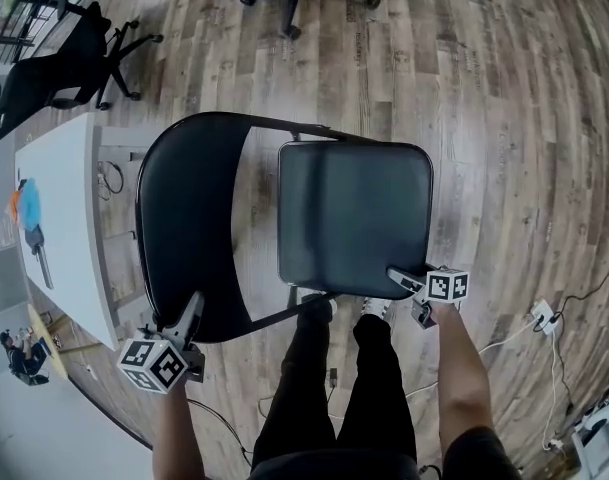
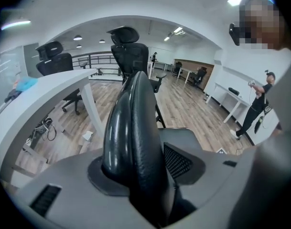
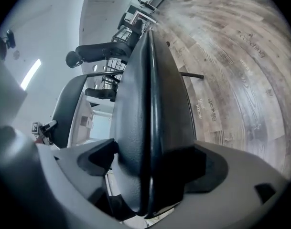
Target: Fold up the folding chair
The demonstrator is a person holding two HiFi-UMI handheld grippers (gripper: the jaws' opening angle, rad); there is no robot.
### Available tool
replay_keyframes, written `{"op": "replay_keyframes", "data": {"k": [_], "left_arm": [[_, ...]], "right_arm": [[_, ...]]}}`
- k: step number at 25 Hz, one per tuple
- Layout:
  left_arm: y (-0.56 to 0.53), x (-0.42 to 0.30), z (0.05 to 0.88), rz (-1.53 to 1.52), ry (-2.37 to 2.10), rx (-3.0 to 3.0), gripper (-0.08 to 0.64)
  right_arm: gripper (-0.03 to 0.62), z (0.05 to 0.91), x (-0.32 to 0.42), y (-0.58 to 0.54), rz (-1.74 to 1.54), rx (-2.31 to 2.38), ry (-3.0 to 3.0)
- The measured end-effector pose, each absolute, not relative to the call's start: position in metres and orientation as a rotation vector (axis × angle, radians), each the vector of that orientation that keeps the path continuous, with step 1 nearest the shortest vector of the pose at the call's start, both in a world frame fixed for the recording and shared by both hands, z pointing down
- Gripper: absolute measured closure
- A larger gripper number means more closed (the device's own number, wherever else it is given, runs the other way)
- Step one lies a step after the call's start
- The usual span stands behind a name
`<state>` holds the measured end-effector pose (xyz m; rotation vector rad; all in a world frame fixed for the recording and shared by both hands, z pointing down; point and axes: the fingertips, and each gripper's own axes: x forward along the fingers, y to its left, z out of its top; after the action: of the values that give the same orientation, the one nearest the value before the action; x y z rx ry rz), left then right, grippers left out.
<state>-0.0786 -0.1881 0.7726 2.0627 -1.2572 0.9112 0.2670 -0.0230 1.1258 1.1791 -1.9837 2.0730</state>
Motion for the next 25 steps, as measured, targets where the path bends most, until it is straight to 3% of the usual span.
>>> {"op": "replay_keyframes", "data": {"k": [13, 25], "left_arm": [[-0.186, -0.068, 0.716, 0.824, -1.267, 2.093, 0.385], [-0.177, -0.068, 0.635, 0.657, -1.189, 2.165, 0.437]], "right_arm": [[0.164, 1.045, 0.243, -0.037, 2.127, 1.140, -2.111], [0.164, 0.912, 0.170, -0.050, 2.165, 1.087, -2.200]]}}
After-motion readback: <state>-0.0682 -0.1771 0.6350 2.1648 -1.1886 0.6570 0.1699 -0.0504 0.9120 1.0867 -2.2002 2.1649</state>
